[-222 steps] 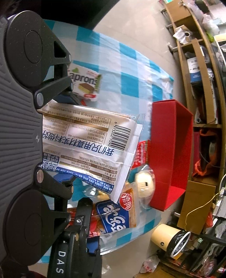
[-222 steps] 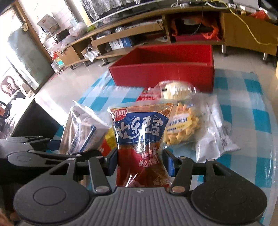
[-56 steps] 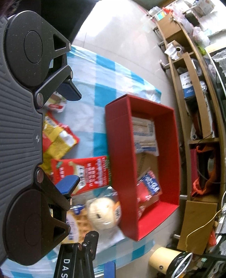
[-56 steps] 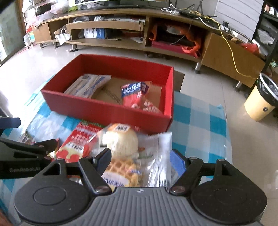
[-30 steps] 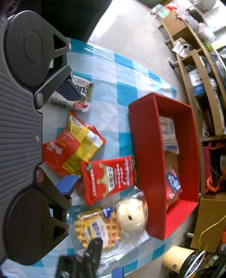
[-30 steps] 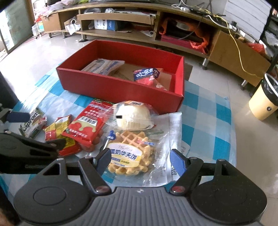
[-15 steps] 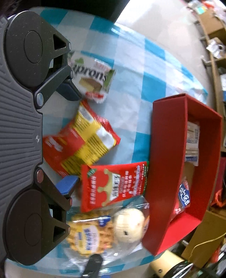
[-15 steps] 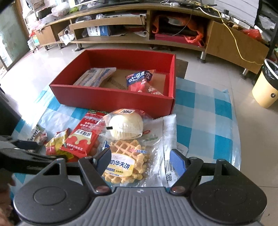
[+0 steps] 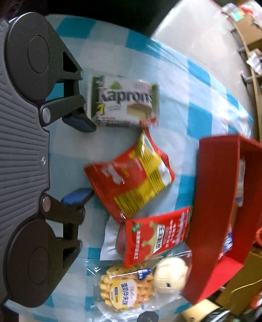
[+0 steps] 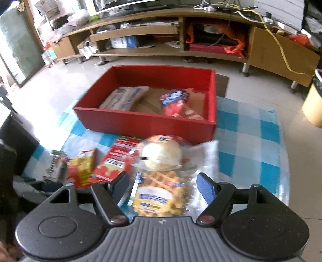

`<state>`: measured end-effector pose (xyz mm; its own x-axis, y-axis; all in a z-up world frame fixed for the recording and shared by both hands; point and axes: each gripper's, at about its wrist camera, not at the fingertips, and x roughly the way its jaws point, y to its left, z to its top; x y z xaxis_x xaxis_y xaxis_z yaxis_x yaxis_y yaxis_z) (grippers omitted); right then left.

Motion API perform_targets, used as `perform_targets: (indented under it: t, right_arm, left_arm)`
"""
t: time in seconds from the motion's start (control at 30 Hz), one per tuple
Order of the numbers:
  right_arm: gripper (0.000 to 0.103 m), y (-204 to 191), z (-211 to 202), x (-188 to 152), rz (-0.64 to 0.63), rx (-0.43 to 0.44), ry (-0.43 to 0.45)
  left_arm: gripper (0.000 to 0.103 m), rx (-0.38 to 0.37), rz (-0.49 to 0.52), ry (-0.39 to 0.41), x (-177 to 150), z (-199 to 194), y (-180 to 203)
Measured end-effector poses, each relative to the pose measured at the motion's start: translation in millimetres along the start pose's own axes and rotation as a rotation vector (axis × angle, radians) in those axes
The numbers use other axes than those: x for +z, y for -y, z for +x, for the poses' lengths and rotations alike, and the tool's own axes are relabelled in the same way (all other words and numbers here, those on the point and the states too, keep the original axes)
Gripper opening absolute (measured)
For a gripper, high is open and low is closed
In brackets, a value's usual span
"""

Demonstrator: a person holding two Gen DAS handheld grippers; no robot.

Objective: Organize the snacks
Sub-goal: 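Grasp the yellow-and-red chip bag with the left gripper while the right tool moves toward the red sausage pack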

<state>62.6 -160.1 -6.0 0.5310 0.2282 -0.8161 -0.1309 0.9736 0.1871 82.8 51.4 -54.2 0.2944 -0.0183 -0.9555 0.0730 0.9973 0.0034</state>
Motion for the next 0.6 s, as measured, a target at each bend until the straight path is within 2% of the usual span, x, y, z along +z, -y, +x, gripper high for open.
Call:
perform_targets:
  t: [0.13,0.17,0.2,0.3,0.4,0.43,0.57,0.6]
  right_arm:
    - [0.071,-12,5,7,0.019,0.046,0.004]
    - [0.071,-13,6,9,0.023,0.048,0.009]
    - [0.071,-14,7,11,0.030,0.051,0.013]
    - [0.071,-9,8,12,0.066,0.084,0.016]
    - [0.071,-4,10,11,0.097,0.103,-0.001]
    - [0.071,-4,10,11,0.096,0.098,-0.004]
    - [0.071,-1,6,8,0.095,0.100,0.002]
    - [0.071,-1,5,7,0.090,0.102,0.000]
  left_arm:
    - [0.075,-0.082,-0.090,0.009,7,-8,-14]
    - [0.080,-0.095,-0.097,0.019,11,-10,-13]
    - [0.084,-0.101,-0.110,0.033,16,-12,-12]
    - [0.085,-0.101,-0.129,0.048,33,-11,-3]
    - [0.082,-0.057,-0.164,-0.005,48,15,11]
    - [0.086,-0.037,-0.185,-0.012,50,20,12]
    - [0.083,0.065,-0.209,0.027,62,27,22]
    - [0.086,0.084,-0.212,0.032,65,29,24]
